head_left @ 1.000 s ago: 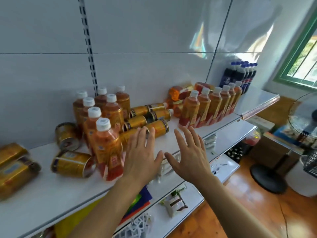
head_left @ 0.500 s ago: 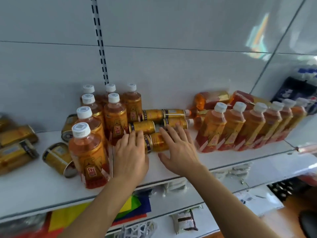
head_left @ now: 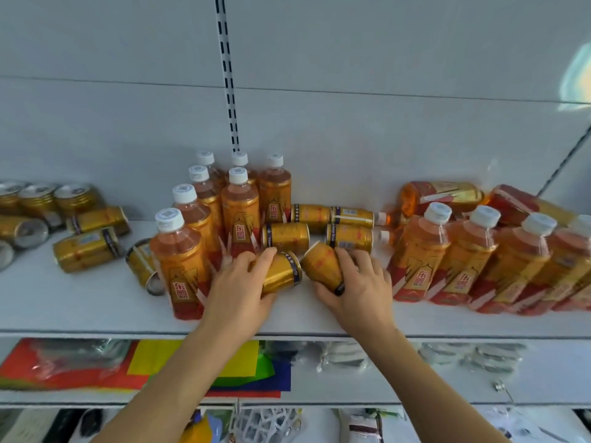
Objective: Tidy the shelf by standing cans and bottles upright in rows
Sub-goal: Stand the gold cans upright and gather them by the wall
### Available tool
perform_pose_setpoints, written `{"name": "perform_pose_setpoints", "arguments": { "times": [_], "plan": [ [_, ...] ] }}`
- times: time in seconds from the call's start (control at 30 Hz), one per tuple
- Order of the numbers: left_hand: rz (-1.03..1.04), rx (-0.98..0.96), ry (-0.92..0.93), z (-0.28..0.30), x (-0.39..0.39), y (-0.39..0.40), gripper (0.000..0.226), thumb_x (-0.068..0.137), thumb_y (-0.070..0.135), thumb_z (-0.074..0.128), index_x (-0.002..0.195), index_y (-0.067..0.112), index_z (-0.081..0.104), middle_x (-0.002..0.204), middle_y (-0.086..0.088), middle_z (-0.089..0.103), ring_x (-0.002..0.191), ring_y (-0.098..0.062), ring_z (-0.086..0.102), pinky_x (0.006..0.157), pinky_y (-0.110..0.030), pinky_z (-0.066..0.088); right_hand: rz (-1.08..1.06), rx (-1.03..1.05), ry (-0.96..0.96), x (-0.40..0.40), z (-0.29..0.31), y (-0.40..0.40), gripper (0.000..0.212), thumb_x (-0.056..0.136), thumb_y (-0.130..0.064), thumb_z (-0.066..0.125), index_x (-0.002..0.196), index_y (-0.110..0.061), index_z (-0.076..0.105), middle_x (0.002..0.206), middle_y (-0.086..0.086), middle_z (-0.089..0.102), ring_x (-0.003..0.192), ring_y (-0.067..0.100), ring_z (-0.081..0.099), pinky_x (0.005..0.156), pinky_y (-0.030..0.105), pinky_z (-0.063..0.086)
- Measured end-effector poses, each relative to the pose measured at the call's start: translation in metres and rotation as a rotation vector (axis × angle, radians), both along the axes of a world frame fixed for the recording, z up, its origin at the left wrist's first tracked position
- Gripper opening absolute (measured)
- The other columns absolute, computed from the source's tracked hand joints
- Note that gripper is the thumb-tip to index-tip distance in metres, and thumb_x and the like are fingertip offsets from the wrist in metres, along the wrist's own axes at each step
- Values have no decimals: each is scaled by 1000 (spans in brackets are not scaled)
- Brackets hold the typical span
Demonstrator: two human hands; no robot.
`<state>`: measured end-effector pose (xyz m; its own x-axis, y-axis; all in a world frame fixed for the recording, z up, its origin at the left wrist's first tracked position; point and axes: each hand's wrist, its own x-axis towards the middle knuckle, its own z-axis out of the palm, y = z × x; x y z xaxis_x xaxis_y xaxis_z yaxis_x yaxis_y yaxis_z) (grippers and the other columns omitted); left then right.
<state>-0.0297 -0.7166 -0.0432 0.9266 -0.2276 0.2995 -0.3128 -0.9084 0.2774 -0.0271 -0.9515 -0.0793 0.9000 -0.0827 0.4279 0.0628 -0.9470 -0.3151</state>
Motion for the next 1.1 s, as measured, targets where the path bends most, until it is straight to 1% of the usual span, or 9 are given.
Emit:
{"name": "perform_pose_setpoints", "arguments": {
  "times": [0.13, 0.27, 0.47, 0.53, 0.7, 0.83, 0.9, 1.0, 1.1],
  "plan": [
    [16, -185, -9, 12, -5, -5, 95, 87, 43, 83, 162, 31, 25, 151, 4, 49, 139, -20, 45, 113, -37, 42, 44, 278, -50, -10, -8, 0, 75, 82, -64, 76, 139, -20, 56, 127, -1, 66, 118, 18, 57, 103, 46, 51],
    [53, -295, 7, 12, -3, -13, 95, 82, 42, 88, 158, 33, 32, 151, 6, 51, 143, -19, 41, 117, -47, 44, 84, 422, 86, -18, -13, 1, 80, 77, -63, 82, 140, -24, 51, 131, -3, 63, 126, 17, 57, 101, 31, 49],
    [141, -570, -13, -2, -2, -17, 100, 76, 43, 92, 157, 35, 34, 147, 12, 54, 140, -13, 48, 114, -48, 48, 175, 375, 124, -21, 1, -4, 102, 84, -52, 84, 165, -27, 28, 151, 1, 55, 141, 19, 48, 110, 26, 36],
    [125, -567, -45, -4, -5, -22, 100, 78, 42, 91, 159, 33, 32, 149, 11, 54, 139, -10, 48, 115, -41, 47, 193, 352, 103, -23, 1, -6, 97, 85, -52, 82, 164, -31, 29, 149, 0, 57, 140, 18, 48, 110, 25, 36],
    [139, -602, -8, -10, -10, -34, 98, 80, 37, 91, 160, 25, 36, 142, 17, 49, 126, 13, 34, 96, 5, 30, 226, 402, 68, -25, -4, 0, 88, 87, -55, 80, 159, -36, 34, 148, -4, 59, 137, 16, 49, 112, 32, 45],
    [165, -730, 66, -23, -17, -33, 84, 76, 41, 93, 147, 29, 48, 139, 13, 59, 130, -8, 57, 106, -31, 54, 242, 462, 18, -28, -4, 9, 83, 86, -49, 84, 154, -36, 39, 141, -6, 62, 132, 14, 53, 106, 32, 48],
    [165, -731, 52, -23, -25, -29, 77, 77, 42, 92, 142, 31, 53, 135, 14, 63, 127, -6, 59, 106, -37, 55, 251, 440, -25, -34, -4, 11, 83, 83, -46, 86, 152, -33, 42, 137, -8, 62, 130, 13, 52, 105, 34, 49],
    [108, -720, 5, -18, -47, -16, 74, 81, 43, 88, 145, 33, 52, 139, 21, 58, 129, 3, 52, 107, -20, 48, 285, 394, -79, -52, -4, 19, 82, 80, -46, 86, 149, -27, 45, 129, -19, 54, 126, 12, 54, 103, 34, 50],
    [76, -706, -64, -11, -74, 7, 79, 84, 47, 84, 151, 34, 46, 141, 23, 54, 131, 7, 48, 103, -5, 37, 318, 410, -130, -73, -3, 42, 80, 79, -51, 82, 146, -25, 47, 129, -22, 52, 122, 2, 52, 104, 15, 41]
  ]
}}
